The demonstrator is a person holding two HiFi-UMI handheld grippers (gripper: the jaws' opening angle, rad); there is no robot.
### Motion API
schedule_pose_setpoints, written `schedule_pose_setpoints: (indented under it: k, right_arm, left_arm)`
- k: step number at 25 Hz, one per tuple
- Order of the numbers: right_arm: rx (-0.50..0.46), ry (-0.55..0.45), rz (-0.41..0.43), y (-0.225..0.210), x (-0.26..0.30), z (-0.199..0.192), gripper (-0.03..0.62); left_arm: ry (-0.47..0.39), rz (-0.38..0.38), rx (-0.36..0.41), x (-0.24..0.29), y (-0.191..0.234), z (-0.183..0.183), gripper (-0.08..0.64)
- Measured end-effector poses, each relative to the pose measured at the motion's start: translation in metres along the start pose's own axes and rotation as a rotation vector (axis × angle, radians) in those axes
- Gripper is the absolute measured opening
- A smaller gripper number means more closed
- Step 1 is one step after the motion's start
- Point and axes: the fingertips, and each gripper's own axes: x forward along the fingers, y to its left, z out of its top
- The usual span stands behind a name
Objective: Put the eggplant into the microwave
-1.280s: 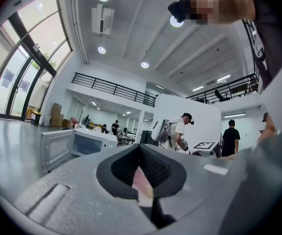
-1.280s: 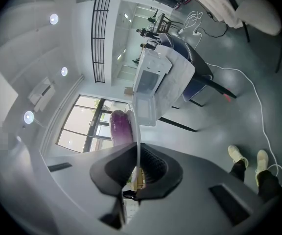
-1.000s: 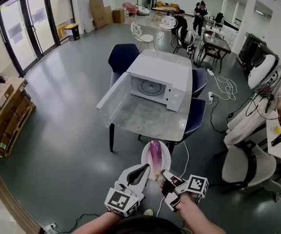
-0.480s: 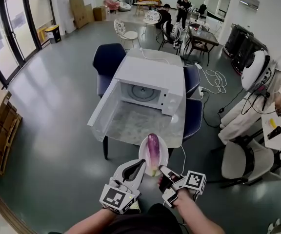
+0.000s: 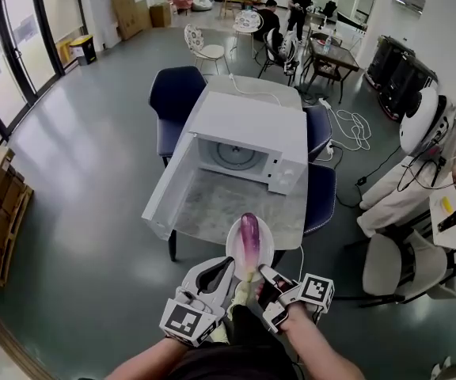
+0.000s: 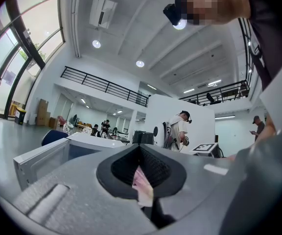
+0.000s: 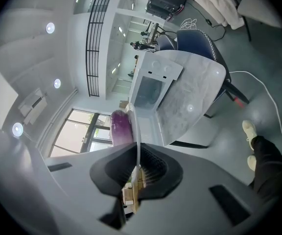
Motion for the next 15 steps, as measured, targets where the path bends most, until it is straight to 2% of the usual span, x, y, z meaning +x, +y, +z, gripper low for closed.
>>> schedule_pose_setpoints:
  k: [10, 15]
  right_arm:
    - [0.038, 0.067, 0.024, 0.006, 0.073, 0.048, 0.02]
    - [0.056, 0.11, 0.004, -0.003, 0.102, 0.079, 0.02]
  left_arm:
    - [0.014, 0.072, -0.003, 0.056, 0.063, 0.001, 0.008]
    - [0.02, 0.11, -0.015, 0.093, 0.09, -0.004, 0.008]
